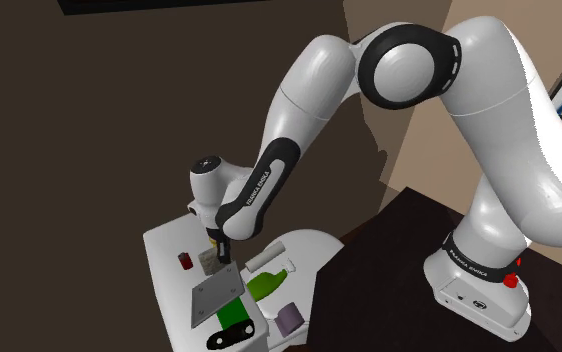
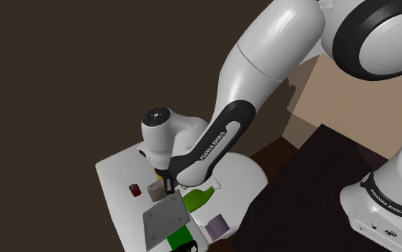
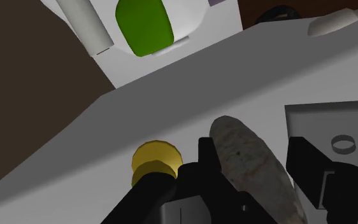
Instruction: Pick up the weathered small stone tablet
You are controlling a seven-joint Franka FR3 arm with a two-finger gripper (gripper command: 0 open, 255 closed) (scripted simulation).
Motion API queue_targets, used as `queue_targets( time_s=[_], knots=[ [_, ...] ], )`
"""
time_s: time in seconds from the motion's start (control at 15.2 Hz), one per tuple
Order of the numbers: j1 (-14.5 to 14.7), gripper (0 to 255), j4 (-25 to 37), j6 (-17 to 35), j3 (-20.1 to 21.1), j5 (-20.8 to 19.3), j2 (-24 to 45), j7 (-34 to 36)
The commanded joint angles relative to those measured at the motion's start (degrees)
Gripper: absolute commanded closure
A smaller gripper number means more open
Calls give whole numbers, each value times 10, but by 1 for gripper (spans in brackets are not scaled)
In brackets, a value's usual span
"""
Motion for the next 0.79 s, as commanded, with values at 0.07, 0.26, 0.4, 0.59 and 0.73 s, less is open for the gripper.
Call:
queue_targets(
  time_s=[0.07,0.26,0.4,0.59,0.73],
  knots=[
    [0,255,0,0,0,0,0,0],
    [0,255,0,0,0,0,0,0],
    [0,255,0,0,0,0,0,0],
    [-4,255,-8,-12,5,4,-20,-2],
    [-6,255,-13,-21,8,6,-34,-4]
  ],
)
